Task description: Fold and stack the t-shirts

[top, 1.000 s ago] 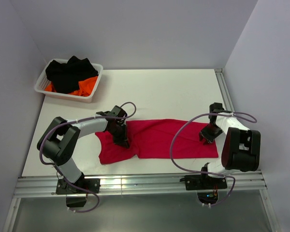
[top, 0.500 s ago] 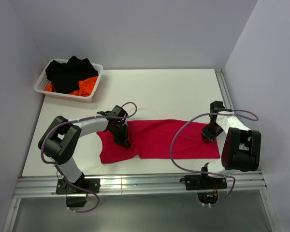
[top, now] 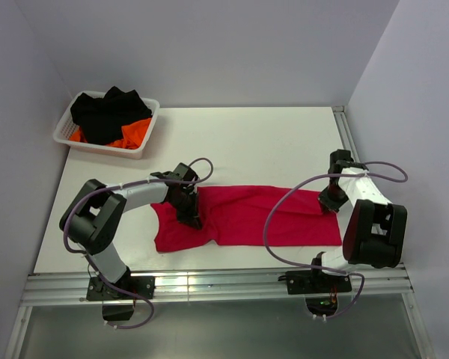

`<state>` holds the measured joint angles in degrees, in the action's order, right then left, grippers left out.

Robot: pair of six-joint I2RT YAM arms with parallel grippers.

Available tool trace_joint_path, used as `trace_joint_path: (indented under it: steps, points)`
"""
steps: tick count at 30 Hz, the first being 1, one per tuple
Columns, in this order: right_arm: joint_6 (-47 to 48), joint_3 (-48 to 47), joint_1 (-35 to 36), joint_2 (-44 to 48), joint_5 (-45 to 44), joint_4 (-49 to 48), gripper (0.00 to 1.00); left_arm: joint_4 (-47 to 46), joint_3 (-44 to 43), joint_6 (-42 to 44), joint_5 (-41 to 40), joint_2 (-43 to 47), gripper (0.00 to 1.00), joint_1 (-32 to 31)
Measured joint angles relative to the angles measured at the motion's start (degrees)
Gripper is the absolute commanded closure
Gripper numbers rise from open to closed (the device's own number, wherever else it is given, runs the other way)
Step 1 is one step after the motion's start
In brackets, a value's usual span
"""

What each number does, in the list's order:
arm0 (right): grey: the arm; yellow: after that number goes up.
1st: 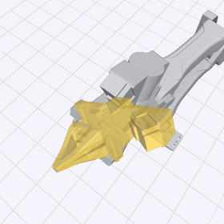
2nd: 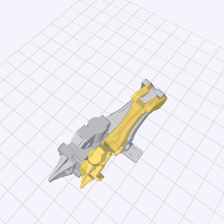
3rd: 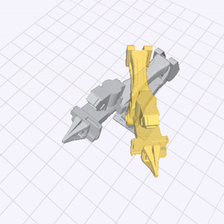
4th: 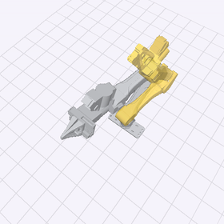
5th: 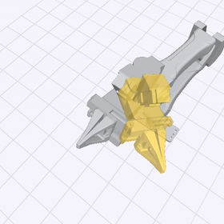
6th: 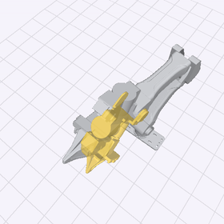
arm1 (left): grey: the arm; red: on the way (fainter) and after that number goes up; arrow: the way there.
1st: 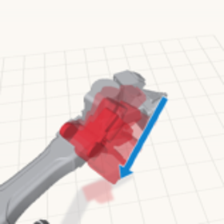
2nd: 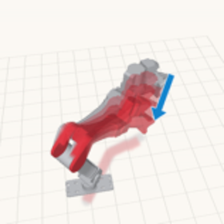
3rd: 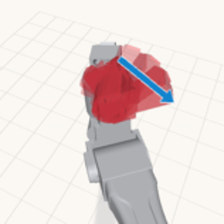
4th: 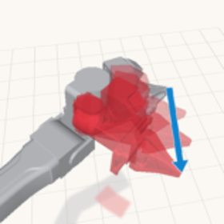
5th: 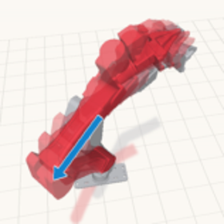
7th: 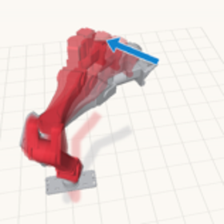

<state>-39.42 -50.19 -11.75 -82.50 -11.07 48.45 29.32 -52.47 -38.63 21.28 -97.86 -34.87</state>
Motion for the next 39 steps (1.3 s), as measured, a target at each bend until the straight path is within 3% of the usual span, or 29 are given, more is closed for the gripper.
trace_joint_path:
  steps: [12,19,21,22,23,24,25,26,29,31,39]
  points:
    - [0.3,0.0,-5.7,-3.7,-5.1,0.4,1.0,-0.2,0.4,0.7,-1.7,1.1,1.0,-0.7]
    - [-0.2,0.0,-9.2,-6.3,-6.5,0.4,1.0,3.1,-0.9,1.4,-6.5,1.8,1.0,-1.3]
    - [-0.6,0.0,-9.7,-7.0,-6.6,0.4,0.93,4.2,-1.4,1.6,-8.1,1.8,1.0,-1.3]
    - [-0.8,0.0,-9.7,-7.3,-6.7,0.4,0.84,4.8,-1.7,1.6,-8.8,1.7,1.0,-1.4]
    - [-1.3,0.0,-9.7,-7.7,-6.8,0.4,0.54,5.2,-1.9,1.6,-9.2,1.7,0.92,-1.4]
    - [-1.7,-0.1,-9.7,-8.0,-6.9,0.5,0.43,5.8,-2.3,1.7,-9.7,1.6,0.79,-1.4]
    - [-1.6,-0.4,-9.7,-8.5,-7.6,1.2,0.33,6.4,-2.5,1.7,-10.4,1.6,0.55,-1.4]
    - [-1.4,-1.0,-9.8,-8.7,-8.5,2.5,0.23,7.1,-2.8,2.0,-11.0,1.5,0.44,-1.4]
    - [-1.7,-2.5,-9.9,-8.6,-8.6,4.6,0.2,9.3,-4.9,1.4,-13.5,1.6,0.22,-1.6]
    - [-1.6,-3.7,-9.9,-8.3,-8.1,5.1,0.2,11.6,-6.3,1.5,-17.0,1.6,0.16,-1.5]
    - [-1.6,-13.8,-8.0,-3.4,-6.0,8.1,0.21,20.3,-16.4,0.0,-24.8,2.3,0.19,0.0]
